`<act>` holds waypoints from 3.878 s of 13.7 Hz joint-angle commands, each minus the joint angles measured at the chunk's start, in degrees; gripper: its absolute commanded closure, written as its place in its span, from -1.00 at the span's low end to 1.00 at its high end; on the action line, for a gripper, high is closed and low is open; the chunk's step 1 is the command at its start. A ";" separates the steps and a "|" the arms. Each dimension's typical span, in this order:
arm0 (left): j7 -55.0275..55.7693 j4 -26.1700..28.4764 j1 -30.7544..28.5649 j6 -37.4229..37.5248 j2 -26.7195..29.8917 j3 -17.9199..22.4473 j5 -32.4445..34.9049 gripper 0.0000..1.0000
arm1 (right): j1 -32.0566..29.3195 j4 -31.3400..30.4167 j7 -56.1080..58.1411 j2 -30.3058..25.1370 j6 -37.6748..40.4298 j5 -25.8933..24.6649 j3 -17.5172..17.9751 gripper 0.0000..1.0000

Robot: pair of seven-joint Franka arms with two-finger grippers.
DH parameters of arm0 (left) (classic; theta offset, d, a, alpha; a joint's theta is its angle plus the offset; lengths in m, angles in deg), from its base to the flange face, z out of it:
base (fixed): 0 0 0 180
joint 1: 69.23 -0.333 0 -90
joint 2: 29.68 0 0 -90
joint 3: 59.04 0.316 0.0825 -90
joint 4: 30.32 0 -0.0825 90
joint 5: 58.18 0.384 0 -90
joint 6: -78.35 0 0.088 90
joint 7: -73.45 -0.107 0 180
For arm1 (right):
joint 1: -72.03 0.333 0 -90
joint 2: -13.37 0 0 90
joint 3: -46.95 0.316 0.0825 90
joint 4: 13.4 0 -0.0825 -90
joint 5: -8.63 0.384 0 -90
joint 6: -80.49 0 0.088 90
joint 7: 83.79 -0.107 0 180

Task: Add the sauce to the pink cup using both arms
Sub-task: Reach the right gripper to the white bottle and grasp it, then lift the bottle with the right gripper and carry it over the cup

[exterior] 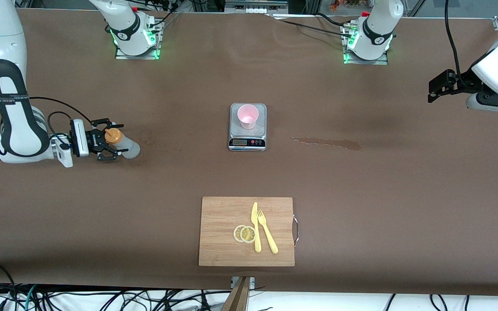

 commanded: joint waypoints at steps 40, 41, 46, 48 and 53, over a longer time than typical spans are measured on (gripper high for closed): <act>-0.71 -1.37 -0.19 1.42 -0.56 0.42 0.70 -1.00 | 33.87 4.28 -56.80 -18.71 -10.80 -33.85 -1.96 0.84; -0.71 -1.37 -0.28 1.42 -0.56 0.43 0.70 -1.00 | 35.89 4.46 -59.96 -18.71 -10.79 -35.69 -1.96 0.84; -0.80 -1.37 -0.36 2.12 -0.56 0.51 0.61 -1.00 | 43.03 5.95 -75.61 -18.36 -8.86 -42.99 -1.52 0.84; -0.80 -1.37 -0.45 2.12 -0.56 0.51 0.61 -1.00 | 45.31 6.48 -78.17 -17.83 -7.28 -43.36 -1.52 0.84; -0.80 -1.37 -0.45 2.39 -0.56 0.51 0.61 -1.00 | 50.23 11.22 -86.87 -13.44 -2.10 -45.38 -1.44 0.83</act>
